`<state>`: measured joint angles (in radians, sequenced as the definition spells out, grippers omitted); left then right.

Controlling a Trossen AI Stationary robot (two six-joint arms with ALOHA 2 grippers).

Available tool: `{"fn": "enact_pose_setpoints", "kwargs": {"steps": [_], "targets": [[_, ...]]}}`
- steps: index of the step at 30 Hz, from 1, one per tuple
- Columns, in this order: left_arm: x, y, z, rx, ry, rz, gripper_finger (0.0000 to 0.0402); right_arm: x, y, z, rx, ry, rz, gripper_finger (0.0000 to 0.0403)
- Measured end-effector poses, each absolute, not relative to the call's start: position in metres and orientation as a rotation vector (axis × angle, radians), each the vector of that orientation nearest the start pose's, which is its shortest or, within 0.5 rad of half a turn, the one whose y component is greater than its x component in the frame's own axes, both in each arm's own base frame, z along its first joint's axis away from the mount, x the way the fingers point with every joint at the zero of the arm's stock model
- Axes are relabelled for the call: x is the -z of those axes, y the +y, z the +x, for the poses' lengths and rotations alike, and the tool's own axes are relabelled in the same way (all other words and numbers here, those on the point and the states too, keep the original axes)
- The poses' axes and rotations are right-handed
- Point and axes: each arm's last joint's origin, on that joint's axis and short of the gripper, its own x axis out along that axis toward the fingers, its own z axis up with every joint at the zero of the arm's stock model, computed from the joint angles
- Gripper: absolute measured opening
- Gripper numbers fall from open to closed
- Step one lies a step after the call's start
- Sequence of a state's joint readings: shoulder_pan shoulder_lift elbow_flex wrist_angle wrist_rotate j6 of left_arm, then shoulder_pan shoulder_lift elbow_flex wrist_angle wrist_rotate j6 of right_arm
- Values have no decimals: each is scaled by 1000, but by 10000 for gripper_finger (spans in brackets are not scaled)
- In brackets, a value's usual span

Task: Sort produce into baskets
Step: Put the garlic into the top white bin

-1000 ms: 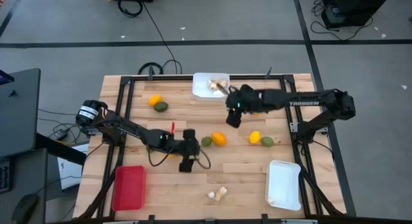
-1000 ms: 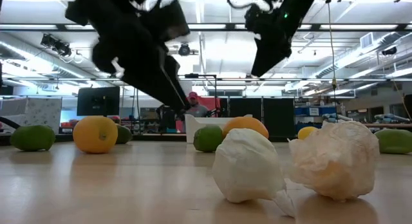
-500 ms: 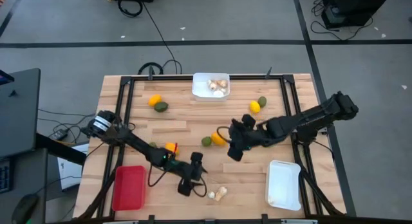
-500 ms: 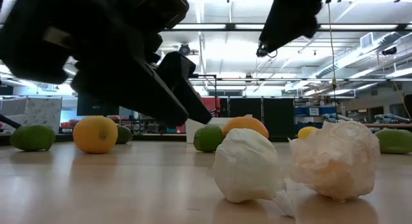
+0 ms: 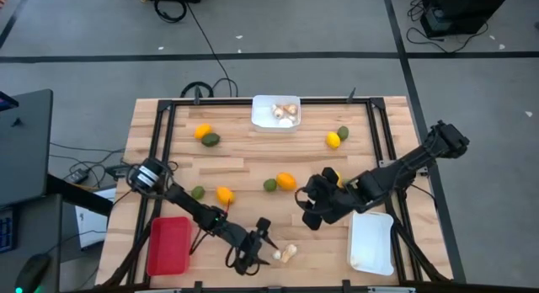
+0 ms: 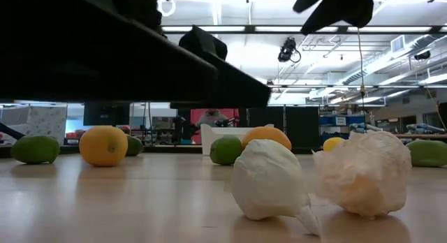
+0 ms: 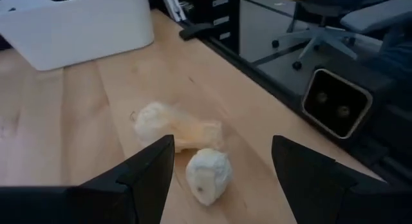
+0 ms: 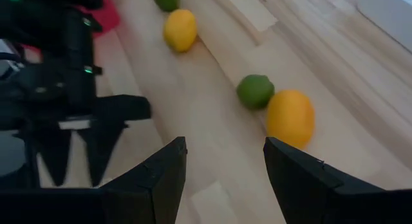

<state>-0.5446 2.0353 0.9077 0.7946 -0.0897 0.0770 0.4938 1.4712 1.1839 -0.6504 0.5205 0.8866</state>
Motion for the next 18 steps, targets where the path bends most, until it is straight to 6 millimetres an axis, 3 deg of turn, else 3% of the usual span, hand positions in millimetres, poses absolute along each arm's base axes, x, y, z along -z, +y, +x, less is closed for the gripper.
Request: {"fn": "enact_pose_setpoints", "kwargs": {"steps": [9,18], "targets": [[-98,-199,335,436,321,156,266,-282,143,266,360,683,356,219],[-80,-200,344,402,324,164,266,-282,143,267,344,682,312,219]]}}
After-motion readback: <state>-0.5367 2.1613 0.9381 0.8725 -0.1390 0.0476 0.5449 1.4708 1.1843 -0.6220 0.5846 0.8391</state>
